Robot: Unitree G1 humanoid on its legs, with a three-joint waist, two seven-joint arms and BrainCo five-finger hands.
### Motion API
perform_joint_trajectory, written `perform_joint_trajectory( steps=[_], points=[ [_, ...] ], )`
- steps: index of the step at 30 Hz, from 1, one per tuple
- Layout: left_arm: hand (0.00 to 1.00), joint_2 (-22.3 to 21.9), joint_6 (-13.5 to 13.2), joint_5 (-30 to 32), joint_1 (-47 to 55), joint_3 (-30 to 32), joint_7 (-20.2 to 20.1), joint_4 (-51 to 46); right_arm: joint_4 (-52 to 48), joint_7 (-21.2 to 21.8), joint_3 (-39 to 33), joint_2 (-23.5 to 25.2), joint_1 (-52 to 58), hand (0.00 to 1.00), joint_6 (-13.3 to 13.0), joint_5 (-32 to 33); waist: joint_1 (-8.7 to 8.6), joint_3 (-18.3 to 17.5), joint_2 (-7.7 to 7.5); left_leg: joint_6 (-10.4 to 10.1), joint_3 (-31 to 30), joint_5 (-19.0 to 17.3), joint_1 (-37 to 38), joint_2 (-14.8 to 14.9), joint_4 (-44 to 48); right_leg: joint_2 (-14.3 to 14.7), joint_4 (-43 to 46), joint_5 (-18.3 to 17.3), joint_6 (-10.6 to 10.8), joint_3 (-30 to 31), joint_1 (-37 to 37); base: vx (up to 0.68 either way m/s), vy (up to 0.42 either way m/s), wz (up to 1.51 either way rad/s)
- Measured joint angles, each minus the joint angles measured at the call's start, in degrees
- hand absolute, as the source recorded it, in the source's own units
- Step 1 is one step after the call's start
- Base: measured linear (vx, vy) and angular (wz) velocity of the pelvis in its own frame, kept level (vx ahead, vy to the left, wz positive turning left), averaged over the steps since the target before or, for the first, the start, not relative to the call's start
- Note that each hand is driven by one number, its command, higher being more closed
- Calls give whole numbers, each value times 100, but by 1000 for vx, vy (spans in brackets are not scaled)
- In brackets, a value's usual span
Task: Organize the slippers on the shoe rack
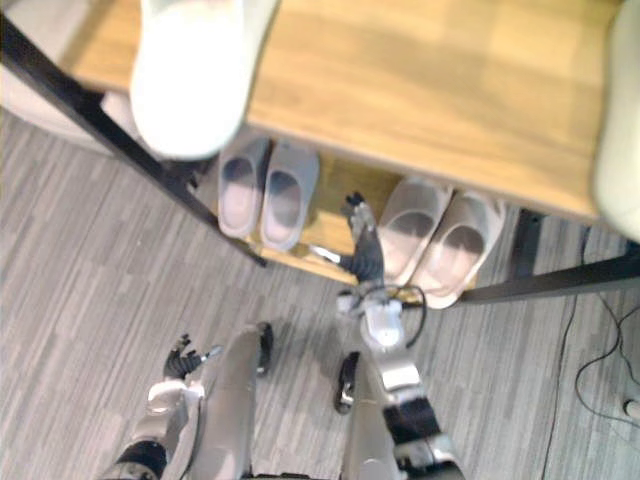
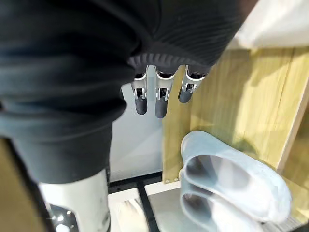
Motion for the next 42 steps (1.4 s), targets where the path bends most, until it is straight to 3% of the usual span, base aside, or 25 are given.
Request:
perform_joint_trajectory(
  steps=[6,10,13,18,23,28,33,39,42],
  points=[
    [0,-245,37,358,268,-523,-275,263,-32,423,-263,151,1538,0,7,4,-182,-608,-180,101,453,326,1385,-52,-1381,-4,-1458,537,126,65,1209,133,102,-26],
    [0,-429,126,499,447,-623,-362,442,1057,513,-678,249,1870,0,90,-130,-274,-1003,-201,93,605,627,2081,-147,-2237,-13,-2140,786,174,71,1762,91,35,-11],
    [0,-558,129,561,553,-628,-413,664,2339,545,-1045,233,1902,0,168,-225,-328,-1253,-104,66,638,1011,2663,-228,-3095,11,-2664,990,170,24,2158,55,-6,-1],
    [0,-540,131,721,580,-740,-420,899,4159,549,-1634,160,1679,0,254,-115,-448,-1382,86,50,633,1340,3034,-237,-3743,122,-3119,1231,168,3,2440,13,-5,-1],
    [0,-467,119,794,526,-1047,-448,1053,4968,553,-1865,172,1414,0,240,467,-469,-1389,95,73,671,1412,3297,-194,-3937,219,-3591,1489,167,66,2740,-36,26,-11],
    [0,-271,99,921,418,-2291,-469,1001,5261,546,-1882,157,1302,0,175,472,-481,-1423,104,130,648,1489,3339,-232,-4100,233,-3947,1690,215,71,2874,-21,33,0],
    [0,-7,-15,1024,436,-3983,-731,-381,5296,540,-1884,149,1274,0,125,475,-520,-1431,116,189,523,1559,3390,-369,-4243,170,-4054,1735,259,28,2951,9,25,10],
    [0,365,-381,734,655,-5048,-1317,-3552,5337,538,-1917,66,1276,0,72,523,-547,-1519,261,235,355,1591,3473,-493,-4396,94,-4224,1741,308,-128,3131,46,20,14],
    [0,467,-539,400,653,-5214,-1437,-4645,5337,539,-1905,3,1283,0,65,523,-556,-1552,320,237,260,1592,3493,-513,-4414,87,-4293,1738,310,-215,3223,72,1,12]
  ],
)
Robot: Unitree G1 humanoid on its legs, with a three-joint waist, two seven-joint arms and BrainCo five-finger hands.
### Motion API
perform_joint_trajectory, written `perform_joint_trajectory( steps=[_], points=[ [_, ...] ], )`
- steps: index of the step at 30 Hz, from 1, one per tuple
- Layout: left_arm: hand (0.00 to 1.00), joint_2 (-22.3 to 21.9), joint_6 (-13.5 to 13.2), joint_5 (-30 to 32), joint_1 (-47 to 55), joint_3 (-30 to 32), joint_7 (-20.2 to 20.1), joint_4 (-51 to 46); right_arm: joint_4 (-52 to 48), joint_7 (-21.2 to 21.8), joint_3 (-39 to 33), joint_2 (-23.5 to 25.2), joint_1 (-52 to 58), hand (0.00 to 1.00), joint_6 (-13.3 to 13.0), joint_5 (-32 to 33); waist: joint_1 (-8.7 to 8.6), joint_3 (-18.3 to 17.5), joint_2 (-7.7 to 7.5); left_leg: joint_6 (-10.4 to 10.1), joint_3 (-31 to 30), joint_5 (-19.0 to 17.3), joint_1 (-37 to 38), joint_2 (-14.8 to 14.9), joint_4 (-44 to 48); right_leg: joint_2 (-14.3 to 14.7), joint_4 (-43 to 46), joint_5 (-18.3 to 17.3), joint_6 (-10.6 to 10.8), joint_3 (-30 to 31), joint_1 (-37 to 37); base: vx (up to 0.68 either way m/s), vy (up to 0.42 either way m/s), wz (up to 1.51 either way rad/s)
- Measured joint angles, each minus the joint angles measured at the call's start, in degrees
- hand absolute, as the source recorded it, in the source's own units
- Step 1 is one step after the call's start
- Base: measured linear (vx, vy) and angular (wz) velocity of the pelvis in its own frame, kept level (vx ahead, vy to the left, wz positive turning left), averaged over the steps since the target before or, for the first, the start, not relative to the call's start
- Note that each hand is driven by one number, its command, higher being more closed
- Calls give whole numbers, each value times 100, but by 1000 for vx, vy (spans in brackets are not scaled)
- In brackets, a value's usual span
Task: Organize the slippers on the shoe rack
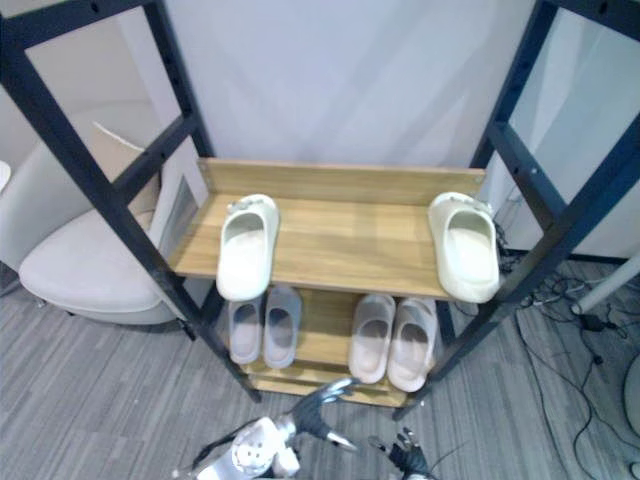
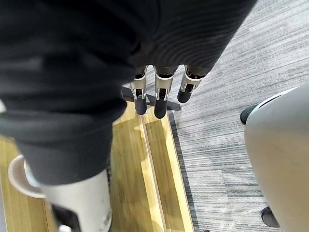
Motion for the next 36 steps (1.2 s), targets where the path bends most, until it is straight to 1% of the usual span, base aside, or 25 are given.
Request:
perform_joint_trajectory(
  steps=[1,3,5,8,9,13,15,17,20,22,24,26,28,31,33,36],
  points=[
    [0,-4,-25,-136,-9,-4,14,-371,0,-7,25,-20,23,0,-7,-1,-1,-9,11,-1,-30,-1,48,-1,-1,4,-72,0,-1,-50,98,65,-16,15],
    [0,0,-42,-328,-63,17,74,-809,-1,1,66,-71,28,0,-12,-14,3,-42,58,-2,-50,-2,82,4,-25,15,-129,-1,-3,-80,161,56,-20,8],
    [0,-6,-45,-372,-209,108,156,-1126,-1,-2,83,-83,35,0,-12,-14,-1,-56,79,-2,-77,-2,112,6,-48,22,-155,-7,-13,-115,207,32,-16,5],
    [0,-79,-79,-428,-500,627,433,-1659,-1,-2,112,-191,62,0,-13,-60,4,-58,77,-4,-62,-3,161,12,-104,23,-165,-21,-11,-78,228,2,2,-1],
    [0,-96,-102,-428,-660,898,554,-1800,2,-4,111,-237,95,0,-9,-66,3,-60,73,-4,-57,-4,162,9,-106,17,-166,-22,-9,-70,227,0,0,0],
    [0,-106,-118,-409,-1172,1724,898,-1872,57,0,85,-284,242,0,14,-68,3,-74,29,-4,-21,-5,177,9,-107,11,-136,-22,-7,-29,223,6,2,-3],
    [0,-116,-104,-296,-1322,1974,1080,-1872,148,15,51,-282,321,0,23,-69,0,-104,-11,-3,-14,-5,180,6,-106,11,-134,-23,-7,-15,219,3,2,-3],
    [0,-113,-71,-170,-1455,2098,1167,-1872,179,24,40,-282,374,0,68,-68,-4,-114,-24,-3,-13,-5,180,5,-106,11,-124,-23,-6,-13,215,0,0,0],
    [0,-86,20,93,-1771,2559,1303,-1715,178,94,33,-273,468,0,85,-69,-14,-130,-55,-3,-9,-4,185,5,-103,6,-97,-44,9,6,189,-36,6,-2],
    [0,-52,100,340,-2070,2962,1426,-1448,178,146,17,-270,525,0,89,-68,-24,-143,-60,-3,-8,-4,185,4,-100,-7,-30,-64,20,12,153,-17,3,-1],
    [0,-14,156,476,-2284,3220,1480,-1183,167,196,-18,-267,550,0,109,-70,-37,-155,-55,-1,-7,-2,184,2,-102,-17,-7,-74,25,9,132,0,0,0],
    [0,210,206,570,-2427,3341,1537,-791,160,225,-48,-266,544,0,146,-70,-85,-174,-47,-2,-6,-2,184,-1,-102,-13,-19,-71,22,9,132,0,0,0],
    [0,403,302,604,-2442,3546,1543,-414,138,252,-139,-263,518,0,146,-69,-187,-178,-40,-2,-5,-2,183,-12,-105,-4,-39,-67,16,6,131,0,0,0],
    [0,484,377,598,-2472,3718,1553,-156,138,255,-178,-262,530,0,156,-69,-203,-175,-46,-3,-2,-2,170,4,-112,14,-97,-42,-6,-9,131,0,0,0],
    [0,660,445,594,-2658,3740,1552,205,137,256,-180,-261,527,0,189,-69,-211,-174,-48,-4,-8,-1,154,13,-115,28,-135,-23,-15,-18,132,0,0,0],
    [0,771,524,595,-2856,3826,1556,554,111,268,-180,-257,513,0,188,-68,-235,-174,-47,-4,-20,-1,153,10,-115,28,-169,-19,-17,-37,157,8,-1,1]
  ],
)
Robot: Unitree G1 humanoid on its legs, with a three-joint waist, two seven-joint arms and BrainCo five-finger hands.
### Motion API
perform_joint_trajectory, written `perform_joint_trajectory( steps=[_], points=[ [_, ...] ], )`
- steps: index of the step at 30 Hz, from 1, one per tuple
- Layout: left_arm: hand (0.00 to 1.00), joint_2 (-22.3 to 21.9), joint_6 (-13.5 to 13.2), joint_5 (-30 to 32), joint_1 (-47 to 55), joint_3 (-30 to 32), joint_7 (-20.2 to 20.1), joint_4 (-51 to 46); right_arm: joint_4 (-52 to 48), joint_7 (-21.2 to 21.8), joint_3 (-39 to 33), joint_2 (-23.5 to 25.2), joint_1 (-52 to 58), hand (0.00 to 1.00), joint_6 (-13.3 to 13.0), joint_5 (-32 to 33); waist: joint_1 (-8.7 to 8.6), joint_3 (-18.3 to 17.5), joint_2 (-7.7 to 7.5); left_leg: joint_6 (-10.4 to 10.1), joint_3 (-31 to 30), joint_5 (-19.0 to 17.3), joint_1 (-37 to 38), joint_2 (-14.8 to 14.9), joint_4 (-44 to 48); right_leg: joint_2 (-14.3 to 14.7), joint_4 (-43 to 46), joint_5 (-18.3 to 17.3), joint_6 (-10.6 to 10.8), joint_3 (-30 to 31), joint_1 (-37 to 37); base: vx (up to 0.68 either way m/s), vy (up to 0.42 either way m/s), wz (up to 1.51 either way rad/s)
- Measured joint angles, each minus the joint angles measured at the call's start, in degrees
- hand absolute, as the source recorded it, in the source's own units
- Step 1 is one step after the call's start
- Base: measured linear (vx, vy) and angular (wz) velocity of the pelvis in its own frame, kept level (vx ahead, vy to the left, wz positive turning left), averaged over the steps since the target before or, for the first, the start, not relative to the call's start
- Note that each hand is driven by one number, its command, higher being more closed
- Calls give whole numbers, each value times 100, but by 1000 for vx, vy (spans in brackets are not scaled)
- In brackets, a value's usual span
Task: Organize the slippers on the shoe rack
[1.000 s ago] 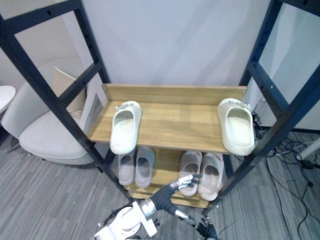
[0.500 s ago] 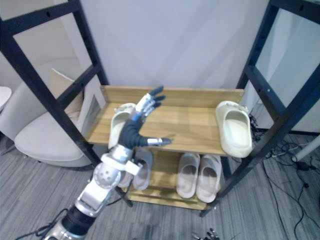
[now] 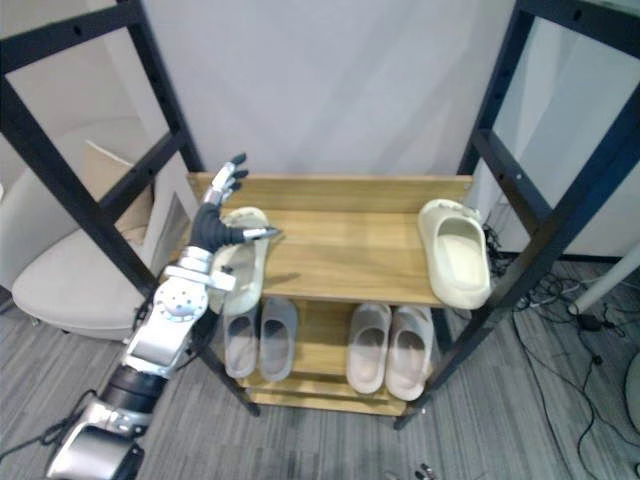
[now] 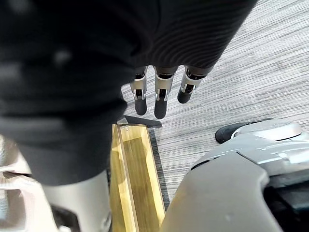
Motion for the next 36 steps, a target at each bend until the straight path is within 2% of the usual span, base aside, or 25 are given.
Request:
perform_joint_trajectory(
  steps=[10,19,27,36],
  points=[
    [0,474,182,366,-342,66,-8,916,-170,34,-4,4,30,0,-1,8,-53,44,42,-2,-20,2,0,-1,3,-1,-90,39,-12,-61,54,2,0,1],
    [0,968,248,836,-489,108,-26,1107,-175,85,-3,39,47,0,-2,12,-55,108,72,-3,-32,2,1,-1,4,-2,-108,39,-12,-84,67,0,0,0],
    [0,1090,291,1225,-636,86,-39,1278,-176,135,3,39,43,0,-3,15,-59,116,73,-3,-125,2,-2,-14,4,1,-146,37,-13,-138,125,2,-4,5],
    [0,1302,363,1619,-866,-216,-170,1398,-176,136,43,39,15,0,-5,28,-104,228,57,-5,-133,3,-2,-13,4,0,-144,37,-13,-141,120,0,0,0]
  ],
)
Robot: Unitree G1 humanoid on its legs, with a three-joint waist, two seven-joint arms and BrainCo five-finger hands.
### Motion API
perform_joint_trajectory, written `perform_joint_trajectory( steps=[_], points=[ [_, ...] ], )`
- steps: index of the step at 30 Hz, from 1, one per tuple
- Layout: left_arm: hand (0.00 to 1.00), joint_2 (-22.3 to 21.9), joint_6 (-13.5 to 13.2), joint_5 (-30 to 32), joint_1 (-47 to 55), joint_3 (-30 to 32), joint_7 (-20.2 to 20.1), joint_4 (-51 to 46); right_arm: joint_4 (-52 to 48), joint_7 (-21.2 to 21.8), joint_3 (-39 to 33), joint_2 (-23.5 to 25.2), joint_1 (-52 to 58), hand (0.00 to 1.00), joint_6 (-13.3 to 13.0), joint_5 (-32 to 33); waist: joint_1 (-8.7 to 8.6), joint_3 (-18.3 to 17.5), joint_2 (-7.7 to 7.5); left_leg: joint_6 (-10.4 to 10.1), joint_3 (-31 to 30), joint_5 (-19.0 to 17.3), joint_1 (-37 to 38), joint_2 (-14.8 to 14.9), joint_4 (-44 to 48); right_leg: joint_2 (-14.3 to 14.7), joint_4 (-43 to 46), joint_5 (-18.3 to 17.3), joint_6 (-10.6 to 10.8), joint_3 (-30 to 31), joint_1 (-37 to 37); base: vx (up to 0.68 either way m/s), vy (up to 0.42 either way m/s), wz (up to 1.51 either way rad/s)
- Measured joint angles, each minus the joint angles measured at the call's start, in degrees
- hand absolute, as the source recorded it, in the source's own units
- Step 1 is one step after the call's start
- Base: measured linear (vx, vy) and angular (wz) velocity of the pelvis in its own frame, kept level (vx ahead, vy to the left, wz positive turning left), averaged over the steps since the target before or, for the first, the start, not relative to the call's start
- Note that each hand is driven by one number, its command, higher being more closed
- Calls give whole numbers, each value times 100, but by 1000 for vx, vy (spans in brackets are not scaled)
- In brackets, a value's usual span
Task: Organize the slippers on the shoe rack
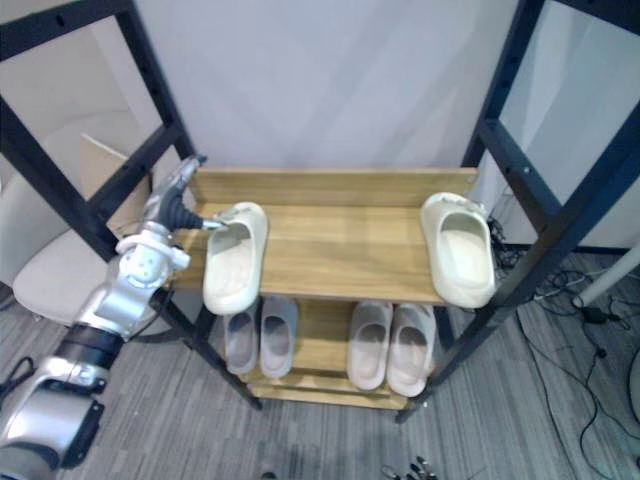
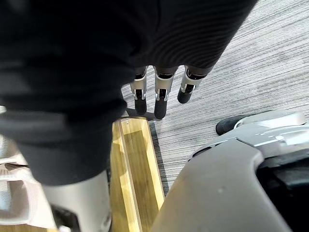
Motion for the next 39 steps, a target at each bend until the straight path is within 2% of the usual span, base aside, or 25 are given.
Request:
perform_joint_trajectory(
  steps=[8,9,21,28,32,37,39],
  points=[
    [0,-2,31,72,0,-261,-144,74,1,-1,8,0,-8,0,0,28,-100,25,-1,0,0,0,-30,-1,-2,2,-10,1,1,3,-26,0,0,0],
    [100,-15,36,78,1,-273,-161,101,1,-1,7,0,-8,0,0,28,-115,27,1,-1,0,0,-30,0,-2,2,-11,1,1,4,-26,0,0,0],
    [100,-169,47,162,-205,-475,-245,219,1,-6,3,2,-12,0,1,47,-203,44,21,-1,9,0,-30,-1,-2,-2,-24,32,16,14,-26,0,0,0],
    [100,-250,43,-130,-244,-481,-199,204,1,-10,-14,1,-20,0,2,95,-225,53,39,-1,11,0,-30,-1,-2,-3,-39,41,18,14,-19,0,0,0],
    [100,-481,38,-346,-286,-640,-177,40,2,-16,-40,-2,-19,0,4,110,-229,69,67,-1,9,0,-30,-17,-2,-18,-56,57,30,14,-6,0,0,0],
    [100,-1092,2,-614,-421,-1159,-170,-333,2,-30,-44,-18,-19,0,4,211,-277,101,121,0,14,0,-26,-36,-3,-37,-56,65,37,23,-2,0,0,0],
    [100,-1347,-13,-656,-486,-1327,-169,-375,2,-58,-44,-33,-20,0,5,212,-352,117,158,-1,45,0,-6,-32,-4,-36,-52,67,36,49,-1,0,0,-6]
  ],
)
